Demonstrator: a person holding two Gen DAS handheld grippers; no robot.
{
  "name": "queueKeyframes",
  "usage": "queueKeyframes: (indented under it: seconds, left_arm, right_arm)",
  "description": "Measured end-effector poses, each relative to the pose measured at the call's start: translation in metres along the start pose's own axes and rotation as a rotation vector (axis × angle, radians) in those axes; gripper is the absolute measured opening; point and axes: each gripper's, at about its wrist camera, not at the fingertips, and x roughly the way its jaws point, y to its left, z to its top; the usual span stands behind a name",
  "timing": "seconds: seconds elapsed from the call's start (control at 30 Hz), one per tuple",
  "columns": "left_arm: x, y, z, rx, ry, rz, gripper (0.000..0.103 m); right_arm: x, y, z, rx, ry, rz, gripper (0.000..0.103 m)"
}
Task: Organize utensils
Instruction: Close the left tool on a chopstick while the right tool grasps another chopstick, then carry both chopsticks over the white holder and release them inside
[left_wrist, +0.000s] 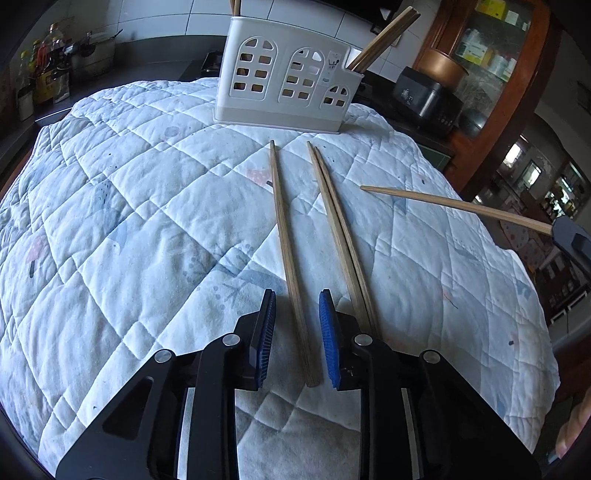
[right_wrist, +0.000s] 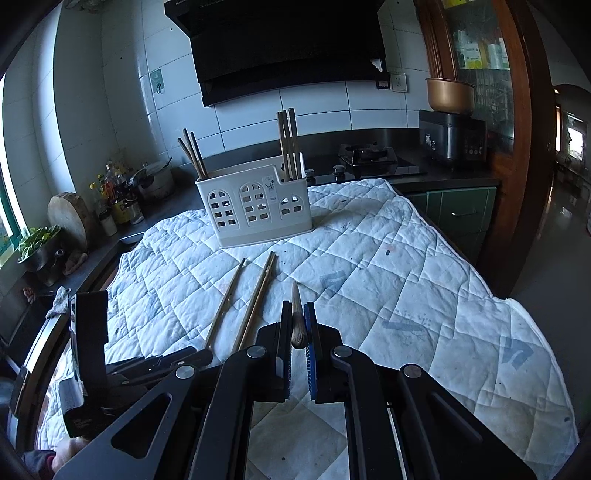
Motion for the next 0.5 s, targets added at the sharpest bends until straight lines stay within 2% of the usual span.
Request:
queueKeyframes:
  seconds: [0.03, 0.1, 0.17, 0.3, 0.5]
  left_arm:
    - [0.001, -0.001, 0.000, 0.006, -0.001, 0.011, 0.023]
    - [0.003, -0.002, 0.001, 0.013, 0.002, 0.036, 0.012]
    - [0.003, -0.001, 0.003, 0.008, 0.003, 0.051, 0.007]
    - [-0.003, 0.000, 0.004, 0.020, -0.003, 0.065, 0.006]
    - [-0.039, 0.004, 0.018, 0.057, -0.083, 0.042, 0.005]
  right_arm:
    - [-0.001, 0.000, 0.001, 0.000, -0.003, 0.000, 0.007]
    - [-0.003, -0.001, 0.004, -0.004, -0.009, -0.003, 0.007]
    - [-0.005, -0.001, 0.006, -0.008, -0.015, -0.003, 0.007]
    - [-0.010, 0.001, 0.012, -0.027, -0.024, -0.001, 0.007]
    - [-0.017, 0.000, 0.035, -0.056, -0.023, 0.047, 0.007]
